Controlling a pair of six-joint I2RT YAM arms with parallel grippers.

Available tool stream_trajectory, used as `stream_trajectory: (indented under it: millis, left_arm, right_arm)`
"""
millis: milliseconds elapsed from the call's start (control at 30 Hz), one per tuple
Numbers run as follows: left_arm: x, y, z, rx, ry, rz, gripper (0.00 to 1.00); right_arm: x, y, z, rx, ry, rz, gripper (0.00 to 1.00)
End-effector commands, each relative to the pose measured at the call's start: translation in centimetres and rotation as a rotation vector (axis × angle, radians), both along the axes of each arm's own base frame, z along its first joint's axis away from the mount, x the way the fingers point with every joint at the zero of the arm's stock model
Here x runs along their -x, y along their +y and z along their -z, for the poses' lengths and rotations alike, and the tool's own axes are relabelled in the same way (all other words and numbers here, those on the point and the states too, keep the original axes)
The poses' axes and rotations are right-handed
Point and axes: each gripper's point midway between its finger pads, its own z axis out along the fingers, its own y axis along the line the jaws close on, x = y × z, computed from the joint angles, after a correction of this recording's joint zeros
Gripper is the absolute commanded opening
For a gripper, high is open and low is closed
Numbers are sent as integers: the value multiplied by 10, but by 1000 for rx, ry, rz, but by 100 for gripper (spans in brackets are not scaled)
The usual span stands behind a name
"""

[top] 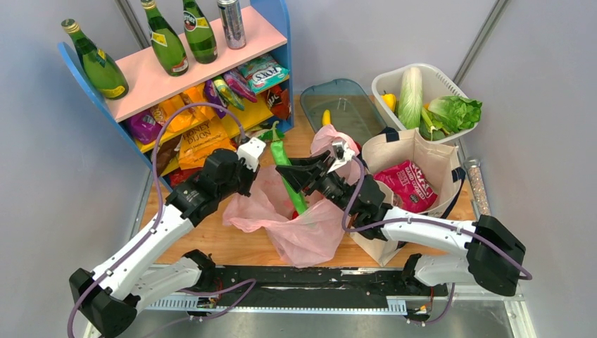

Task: Untie the knot of the grocery bags and take out the mixed food
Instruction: Pick up the fake vegetable from the takeout bag.

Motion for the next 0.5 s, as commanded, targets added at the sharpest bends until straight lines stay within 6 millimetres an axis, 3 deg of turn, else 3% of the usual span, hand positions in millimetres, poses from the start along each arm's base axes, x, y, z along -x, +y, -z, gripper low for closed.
stream_trajectory:
  millis: [0,200,467]
  left_arm:
    - [2,-8,-16,51,-65,60,0]
    - [14,-24,-25,117,-85,169,0]
    - [24,-36,-31,165,-96,254,0]
  right_arm:
    - [-11,-9,-46,-206,67,4,0]
    - [-16,-10,-69,-332,-22,1,0]
    - [-34,-10,-94,-431,-18,2,0]
